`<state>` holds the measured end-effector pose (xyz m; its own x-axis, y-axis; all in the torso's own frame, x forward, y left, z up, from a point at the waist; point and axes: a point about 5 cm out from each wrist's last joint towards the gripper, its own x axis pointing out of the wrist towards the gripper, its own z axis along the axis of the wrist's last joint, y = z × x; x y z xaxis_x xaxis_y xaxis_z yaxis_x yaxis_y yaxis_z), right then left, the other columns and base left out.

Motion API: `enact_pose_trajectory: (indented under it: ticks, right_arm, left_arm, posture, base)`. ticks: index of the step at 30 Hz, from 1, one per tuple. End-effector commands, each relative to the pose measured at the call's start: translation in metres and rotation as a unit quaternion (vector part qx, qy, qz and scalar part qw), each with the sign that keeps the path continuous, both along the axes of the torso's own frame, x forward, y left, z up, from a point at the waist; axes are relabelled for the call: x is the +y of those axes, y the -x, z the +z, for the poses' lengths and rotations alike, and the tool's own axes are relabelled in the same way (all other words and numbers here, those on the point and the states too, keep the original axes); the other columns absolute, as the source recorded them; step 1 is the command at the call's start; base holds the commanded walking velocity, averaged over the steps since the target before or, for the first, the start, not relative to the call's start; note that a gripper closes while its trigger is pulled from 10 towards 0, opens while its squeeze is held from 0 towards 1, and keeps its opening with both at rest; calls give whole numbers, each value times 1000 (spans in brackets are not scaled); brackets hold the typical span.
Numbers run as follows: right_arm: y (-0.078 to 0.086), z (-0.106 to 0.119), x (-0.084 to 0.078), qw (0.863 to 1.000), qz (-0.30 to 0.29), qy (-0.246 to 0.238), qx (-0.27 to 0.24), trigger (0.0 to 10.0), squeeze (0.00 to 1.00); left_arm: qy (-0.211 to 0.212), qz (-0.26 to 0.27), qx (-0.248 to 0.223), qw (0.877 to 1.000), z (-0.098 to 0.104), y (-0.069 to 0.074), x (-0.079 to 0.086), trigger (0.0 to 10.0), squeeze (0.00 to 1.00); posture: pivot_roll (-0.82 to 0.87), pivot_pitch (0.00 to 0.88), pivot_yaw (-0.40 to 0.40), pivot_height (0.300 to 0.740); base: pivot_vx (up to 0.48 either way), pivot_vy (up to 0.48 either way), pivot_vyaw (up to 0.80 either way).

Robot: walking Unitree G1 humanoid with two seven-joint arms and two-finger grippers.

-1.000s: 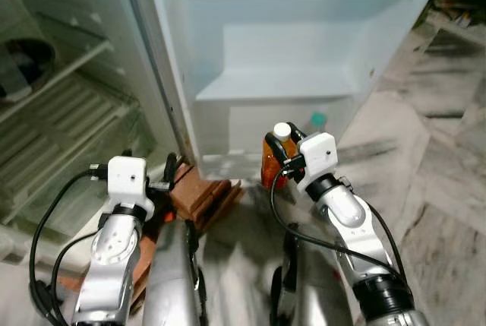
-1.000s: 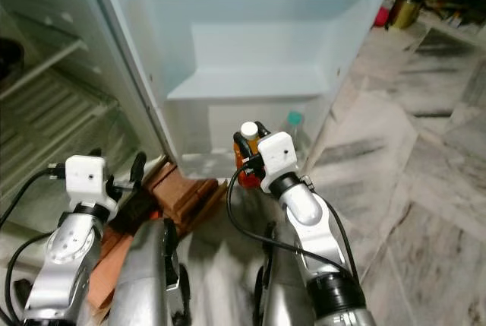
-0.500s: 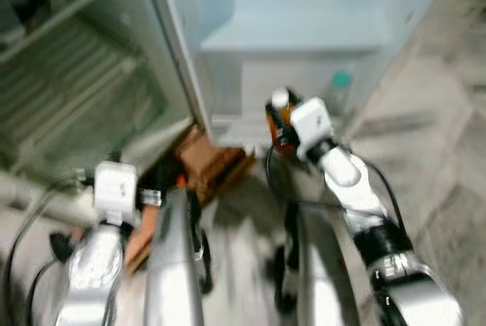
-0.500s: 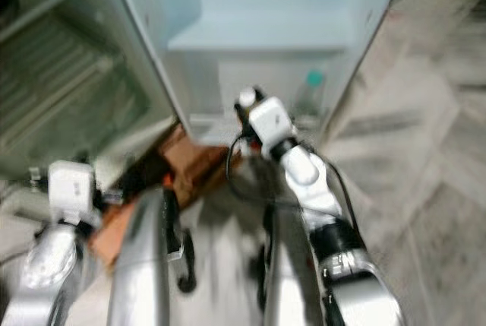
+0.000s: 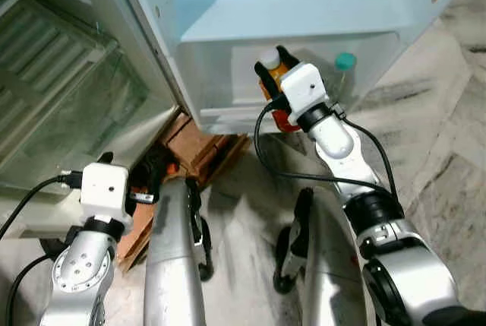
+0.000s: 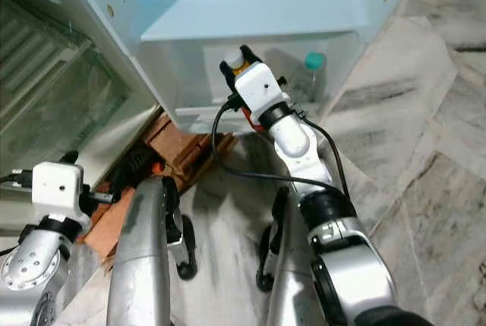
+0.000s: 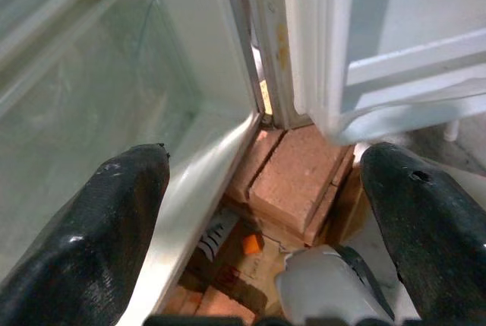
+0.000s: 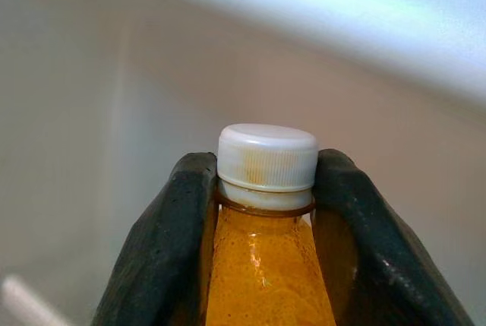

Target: Restocking fridge

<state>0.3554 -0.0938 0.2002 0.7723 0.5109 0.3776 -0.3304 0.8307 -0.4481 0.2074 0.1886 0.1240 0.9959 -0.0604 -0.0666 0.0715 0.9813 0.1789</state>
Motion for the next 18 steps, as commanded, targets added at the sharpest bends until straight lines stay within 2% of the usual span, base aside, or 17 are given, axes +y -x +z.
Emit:
enact_pose_trajectory:
  ticks: [1, 5, 6, 8, 13, 15, 18]
  right_arm:
    - [1, 28, 0, 999, 11, -31, -44, 10000, 0]
    - [9, 35, 0, 997, 46, -46, -29, 10000, 0]
    - [13, 37, -1, 996, 60, -63, -15, 10000, 0]
    - [15, 40, -4, 996, 61, -64, -18, 10000, 0]
    - [17, 44, -13, 997, 44, -40, -44, 10000, 0]
    - [17, 39, -21, 998, 22, 4, -62, 10000, 0]
    - [15, 30, -26, 997, 2, 35, -69, 10000, 0]
  left_arm:
    - [2, 3, 18, 1000, -5, 6, 1, 10000, 0]
    - [8, 3, 23, 1000, -6, 5, -1, 10000, 0]
    - [9, 3, 25, 1000, -6, 4, -1, 10000, 0]
    - [10, 3, 25, 1000, -6, 3, -1, 10000, 0]
    - [12, 3, 27, 1000, -6, 2, -2, 10000, 0]
    - [14, 1, 27, 1000, -7, 1, -4, 10000, 0]
    - [14, 0, 26, 1000, -6, 1, -4, 10000, 0]
  posture:
    - [216, 392, 35, 546]
    - [211, 388, 34, 546]
    - [209, 388, 33, 546]
    - [204, 387, 34, 546]
    - [195, 385, 38, 546]
    - [198, 385, 40, 546]
    - [205, 387, 43, 546]
  base:
    - [0, 0, 0]
    - [0, 0, 0]
    - [0, 0, 0]
    - [0, 0, 0]
    - [0, 0, 0]
    - [0, 0, 0]
    - [0, 0, 0]
